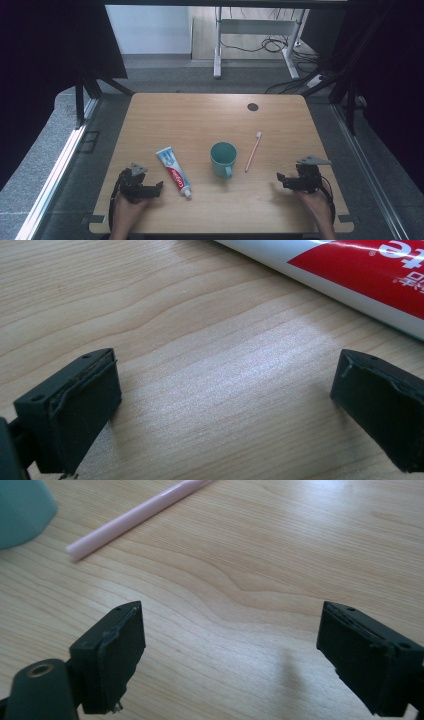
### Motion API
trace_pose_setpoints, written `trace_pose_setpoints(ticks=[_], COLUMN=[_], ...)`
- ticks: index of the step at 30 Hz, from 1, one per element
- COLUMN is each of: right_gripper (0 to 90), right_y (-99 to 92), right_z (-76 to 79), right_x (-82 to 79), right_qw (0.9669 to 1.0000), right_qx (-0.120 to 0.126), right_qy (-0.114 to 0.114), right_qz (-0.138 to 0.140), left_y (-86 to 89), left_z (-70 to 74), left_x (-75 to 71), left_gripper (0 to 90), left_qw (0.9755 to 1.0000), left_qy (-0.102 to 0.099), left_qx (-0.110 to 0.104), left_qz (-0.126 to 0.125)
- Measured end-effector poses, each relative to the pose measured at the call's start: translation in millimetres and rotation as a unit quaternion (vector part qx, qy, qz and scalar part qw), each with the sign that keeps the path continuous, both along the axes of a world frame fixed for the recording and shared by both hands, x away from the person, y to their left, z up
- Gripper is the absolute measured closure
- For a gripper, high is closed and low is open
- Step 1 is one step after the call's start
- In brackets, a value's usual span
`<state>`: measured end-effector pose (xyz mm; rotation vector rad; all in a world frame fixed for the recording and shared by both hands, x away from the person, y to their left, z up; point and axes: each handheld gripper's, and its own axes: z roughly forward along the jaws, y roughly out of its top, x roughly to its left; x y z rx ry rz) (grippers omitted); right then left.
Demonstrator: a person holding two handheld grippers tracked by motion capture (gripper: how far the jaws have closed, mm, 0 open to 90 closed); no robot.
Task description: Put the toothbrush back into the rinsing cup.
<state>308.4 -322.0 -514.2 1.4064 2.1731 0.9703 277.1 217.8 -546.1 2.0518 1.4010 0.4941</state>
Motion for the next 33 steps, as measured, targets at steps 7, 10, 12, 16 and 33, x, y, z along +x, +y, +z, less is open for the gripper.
trace_pose_setpoints(ticks=[7, 10, 12, 16, 33], right_gripper=[22.7, 32.3, 39.4, 55.7, 89.4], right_y=[5.9, 9.2, 11.8, 19.2, 55.4], right_z=[6.9, 8.7, 9.4, 11.1, 9.6], right_x=[4.9, 7.2, 8.7, 10.8, 24.7], right_qw=[0.9999, 0.9997, 0.9996, 0.999, 0.9941], right_qx=[0.013, 0.015, 0.016, 0.014, 0.012], right_qy=[0.004, 0.001, 0.002, -0.001, -0.001], right_qz=[0.009, 0.017, 0.023, 0.043, 0.108], left_y=[0.0, 0.0, 0.0, 0.0, 0.0], left_z=[0.0, 0.0, 0.0, 0.0, 0.0], left_x=[0.0, 0.0, 0.0, 0.0, 0.0], left_gripper=[0.0, 0.0, 0.0, 0.0, 0.0], left_qw=[1.0, 1.0, 1.0, 1.0, 1.0], left_qy=[0.0, 0.0, 0.0, 0.0, 0.0], left_qx=[0.0, 0.0, 0.0, 0.0, 0.0], left_qz=[0.0, 0.0, 0.0, 0.0, 0.0])
